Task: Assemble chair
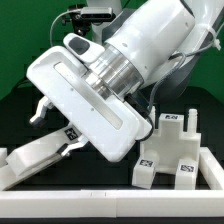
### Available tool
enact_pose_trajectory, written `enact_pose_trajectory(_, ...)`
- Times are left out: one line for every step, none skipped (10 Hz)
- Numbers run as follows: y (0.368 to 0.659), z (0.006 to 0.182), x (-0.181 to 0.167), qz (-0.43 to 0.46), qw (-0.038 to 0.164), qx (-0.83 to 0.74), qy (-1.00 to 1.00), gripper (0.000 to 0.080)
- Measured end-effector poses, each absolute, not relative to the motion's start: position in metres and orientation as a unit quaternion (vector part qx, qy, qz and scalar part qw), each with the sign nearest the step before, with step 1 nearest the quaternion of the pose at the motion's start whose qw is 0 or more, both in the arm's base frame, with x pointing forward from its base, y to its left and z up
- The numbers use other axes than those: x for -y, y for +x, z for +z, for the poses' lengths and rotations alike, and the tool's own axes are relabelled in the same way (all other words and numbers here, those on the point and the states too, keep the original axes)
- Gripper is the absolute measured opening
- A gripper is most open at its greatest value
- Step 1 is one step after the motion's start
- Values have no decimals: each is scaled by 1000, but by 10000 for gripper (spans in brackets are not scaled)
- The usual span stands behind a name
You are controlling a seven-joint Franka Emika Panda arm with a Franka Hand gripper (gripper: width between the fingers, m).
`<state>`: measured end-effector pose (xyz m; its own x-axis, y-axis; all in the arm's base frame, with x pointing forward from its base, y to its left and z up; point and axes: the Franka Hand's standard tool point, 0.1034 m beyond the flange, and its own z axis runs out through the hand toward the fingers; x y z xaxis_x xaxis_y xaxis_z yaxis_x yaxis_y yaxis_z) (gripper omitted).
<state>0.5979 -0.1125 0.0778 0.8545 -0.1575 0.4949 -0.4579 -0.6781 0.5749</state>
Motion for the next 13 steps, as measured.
enact_pose_trajectory(598, 78, 113, 207, 362, 173, 892, 610)
enact_pose_trajectory(602, 82, 115, 205, 362, 170, 893, 637)
enact_pose_trajectory(611, 93, 122, 213, 361, 177, 891, 637)
enact_pose_trajectory(613, 94, 126, 214, 361, 180, 890, 648)
enact_pose_trajectory(616, 99, 130, 213, 359, 175, 892, 648)
enact_pose_trajectory(619, 101, 134, 214, 355, 181, 892, 649)
enact_pose_trajectory(623, 104, 133, 216, 351, 183, 892, 649)
enact_pose_trajectory(627, 112, 130, 223, 334, 171, 900, 649)
enact_pose_trajectory(619, 115, 117, 246, 296, 169, 907, 649)
enact_pose_trajectory(609, 113, 105, 243, 258, 166, 920, 649)
enact_pose_trajectory(608, 116, 94, 245, 221, 176, 928, 649)
enact_pose_trajectory(602, 118, 85, 245, 189, 170, 936, 649)
enact_pose_trajectory(592, 123, 77, 233, 158, 157, 947, 649)
